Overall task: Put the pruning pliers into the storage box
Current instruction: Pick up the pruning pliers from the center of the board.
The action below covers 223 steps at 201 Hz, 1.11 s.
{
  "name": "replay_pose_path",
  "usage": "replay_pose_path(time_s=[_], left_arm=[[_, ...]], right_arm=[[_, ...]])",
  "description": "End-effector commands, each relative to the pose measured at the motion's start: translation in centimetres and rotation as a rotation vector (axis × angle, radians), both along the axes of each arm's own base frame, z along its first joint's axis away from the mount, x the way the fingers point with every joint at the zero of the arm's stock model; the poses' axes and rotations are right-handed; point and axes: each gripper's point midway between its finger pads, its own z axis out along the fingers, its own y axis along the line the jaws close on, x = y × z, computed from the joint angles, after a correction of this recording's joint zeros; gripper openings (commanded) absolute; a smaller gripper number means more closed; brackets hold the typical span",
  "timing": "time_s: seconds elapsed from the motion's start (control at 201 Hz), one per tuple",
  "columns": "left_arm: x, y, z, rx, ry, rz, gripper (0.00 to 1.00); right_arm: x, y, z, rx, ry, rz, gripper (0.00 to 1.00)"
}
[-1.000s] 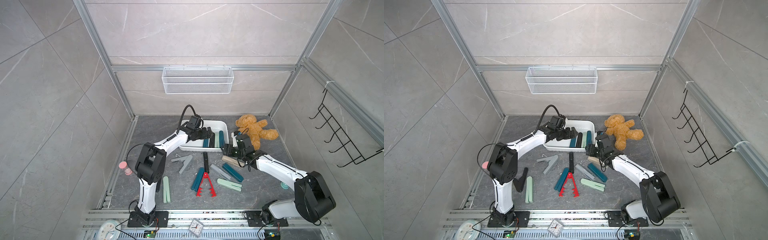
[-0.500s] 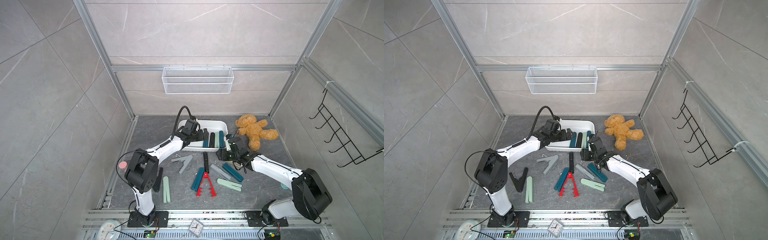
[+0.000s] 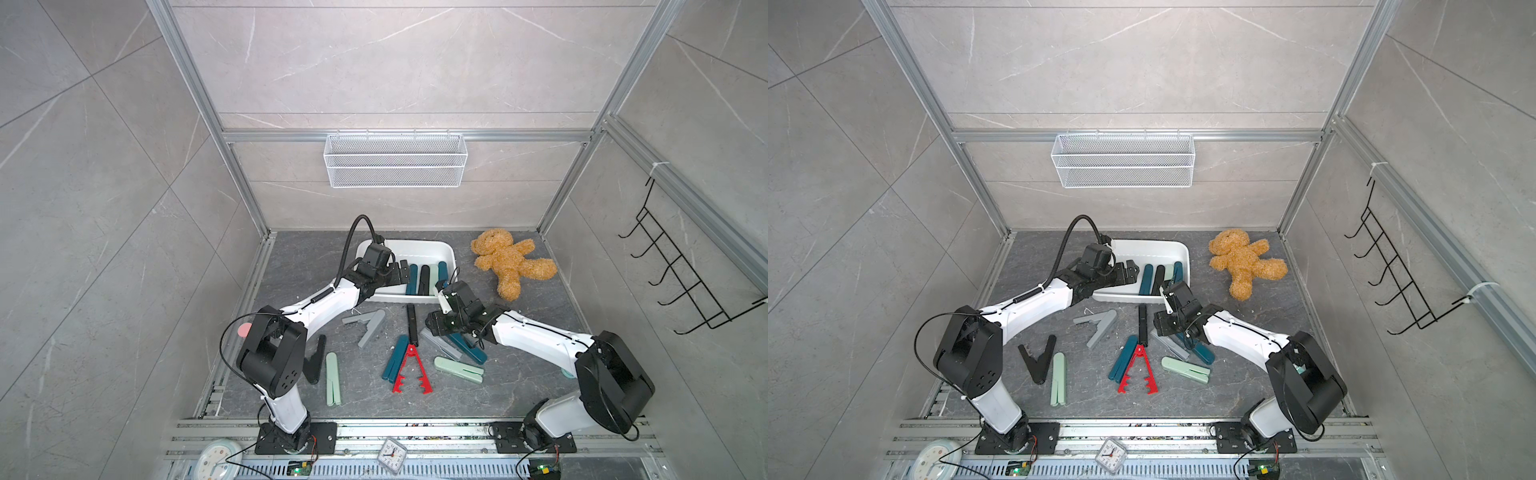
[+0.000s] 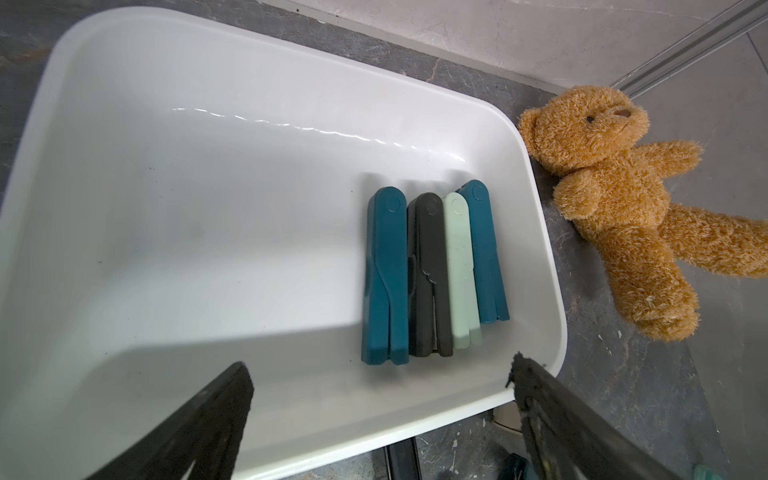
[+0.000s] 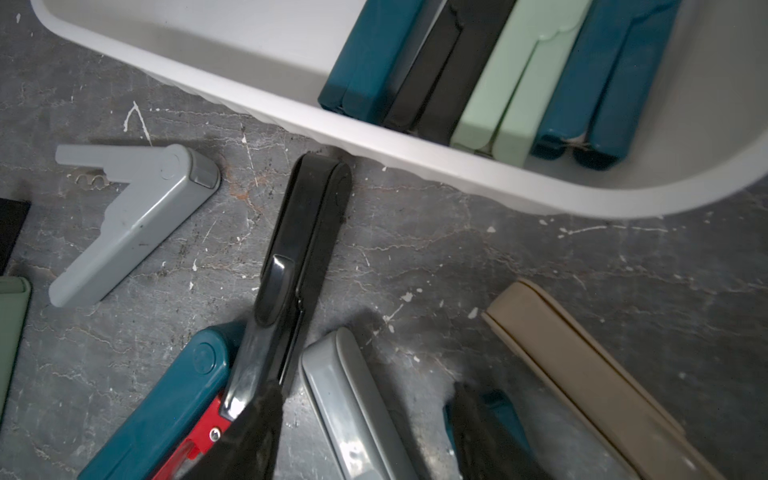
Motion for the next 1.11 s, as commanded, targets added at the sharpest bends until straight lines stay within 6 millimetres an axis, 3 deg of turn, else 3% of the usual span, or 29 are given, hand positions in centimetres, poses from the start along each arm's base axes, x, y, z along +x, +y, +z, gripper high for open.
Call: replay_pose_path(time_s=[0.0, 0.413, 0.861, 1.105], left_arm=[[0.3, 1.5, 2.5, 0.004, -0.072, 0.049, 1.00], [-0.4, 5.2, 2.2, 0.074, -0.080, 0.144, 1.00], [-1.0, 9.8, 1.0, 0.120, -0.054, 0.256, 1.00], [-1.9, 10.7, -0.6, 0.136, -0.022, 0.267, 1.00]], right_arm=[[0.2, 1.5, 0.5, -0.016, -0.004, -0.007, 0.66], [0.6, 5.8, -1.6, -0.137, 0.045, -0.029, 0.63], [1.4, 6.7, -4.1, -0.191, 0.101, -0.062, 0.57], [1.8, 7.2, -5.0, -0.195, 0.117, -0.080, 0.52]])
